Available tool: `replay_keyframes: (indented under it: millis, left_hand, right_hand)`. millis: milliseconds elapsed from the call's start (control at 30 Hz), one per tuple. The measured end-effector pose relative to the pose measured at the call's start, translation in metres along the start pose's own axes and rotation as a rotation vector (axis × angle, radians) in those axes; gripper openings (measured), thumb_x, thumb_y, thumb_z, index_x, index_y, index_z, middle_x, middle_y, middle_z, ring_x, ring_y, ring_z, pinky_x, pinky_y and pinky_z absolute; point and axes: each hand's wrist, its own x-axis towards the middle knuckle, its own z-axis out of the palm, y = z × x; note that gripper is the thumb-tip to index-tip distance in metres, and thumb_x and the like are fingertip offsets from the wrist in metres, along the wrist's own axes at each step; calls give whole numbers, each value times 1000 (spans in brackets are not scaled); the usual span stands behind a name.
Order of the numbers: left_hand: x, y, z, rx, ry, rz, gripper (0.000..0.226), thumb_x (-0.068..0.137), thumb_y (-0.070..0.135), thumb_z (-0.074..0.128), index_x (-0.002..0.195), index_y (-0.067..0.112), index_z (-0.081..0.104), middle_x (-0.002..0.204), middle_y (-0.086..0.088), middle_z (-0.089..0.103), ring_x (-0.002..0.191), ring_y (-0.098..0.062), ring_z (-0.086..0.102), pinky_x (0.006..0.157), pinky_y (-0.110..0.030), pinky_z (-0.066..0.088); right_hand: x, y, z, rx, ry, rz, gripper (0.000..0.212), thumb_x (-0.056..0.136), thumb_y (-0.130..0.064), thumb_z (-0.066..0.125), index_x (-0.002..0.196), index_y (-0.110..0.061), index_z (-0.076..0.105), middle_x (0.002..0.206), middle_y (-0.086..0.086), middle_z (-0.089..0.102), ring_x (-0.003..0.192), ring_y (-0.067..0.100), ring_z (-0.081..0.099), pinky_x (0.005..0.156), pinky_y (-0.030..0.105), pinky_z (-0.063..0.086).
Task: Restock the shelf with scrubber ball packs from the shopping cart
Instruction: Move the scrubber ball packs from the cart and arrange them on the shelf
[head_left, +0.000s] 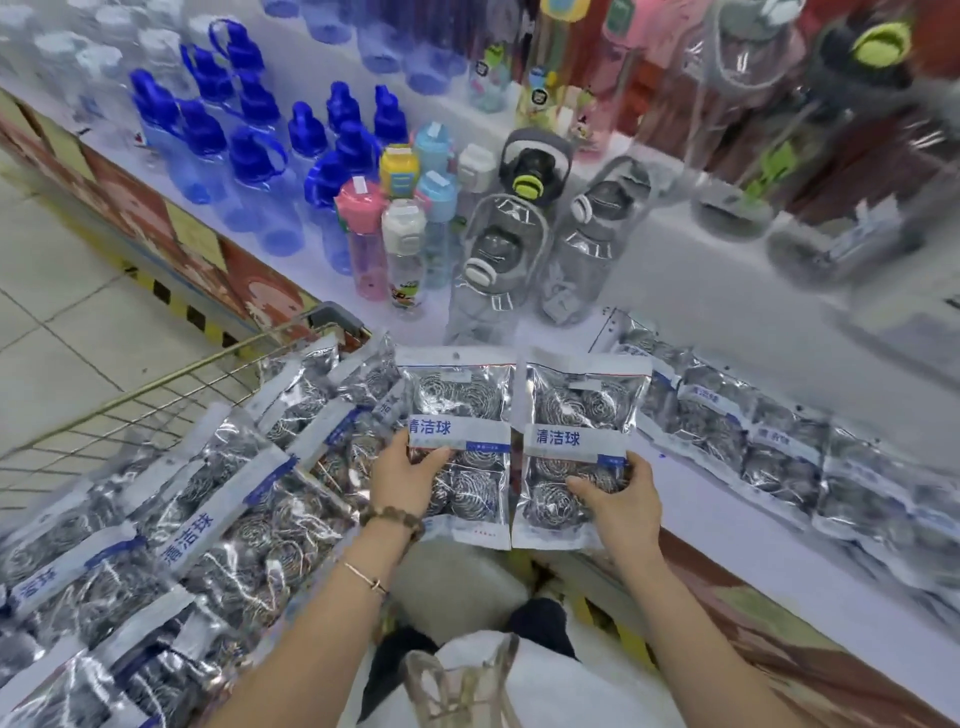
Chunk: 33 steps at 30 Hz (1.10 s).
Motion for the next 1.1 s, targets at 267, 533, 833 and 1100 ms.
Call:
replay_keyframes:
  millis: [267, 533, 833, 1100]
  left_hand:
    - [-15, 43, 138, 177, -84, 82, 39, 81, 23, 68, 117, 11, 58, 108, -4, 66, 101, -24, 60, 86, -36, 49]
    - [-23, 94, 250, 363, -218, 173, 31, 81, 24, 68, 107, 11, 58, 92, 1, 63, 85, -16, 59, 70, -24, 44]
    - [1, 132, 351, 601, -467, 248, 46, 82, 36, 65, 120, 14, 51, 114, -3, 62, 106, -24, 58, 87, -38, 51]
    - [31, 147, 426, 632, -476, 139, 61, 86, 39, 60, 135, 9, 39, 130, -10, 52, 118, -27, 50, 94, -37, 42]
  right_hand:
    - [71, 65, -116, 31, 46, 100, 72, 69, -20, 82, 129, -10, 44, 109, 1, 62, 100, 19, 59, 87, 30, 46]
    - [114, 113, -203, 68, 153, 230, 67, 74, -18, 79, 130, -8, 44, 105, -1, 55, 93, 12, 48, 84, 23, 37]
    - [170, 139, -245, 37, 274, 361, 70, 73, -28, 79, 130, -7, 44, 111, -1, 58, 97, 22, 58, 86, 34, 47]
    - [230, 150, -250, -50, 317, 451, 84, 72, -35, 79, 141, -12, 36, 130, 6, 56, 113, 27, 55, 95, 39, 44]
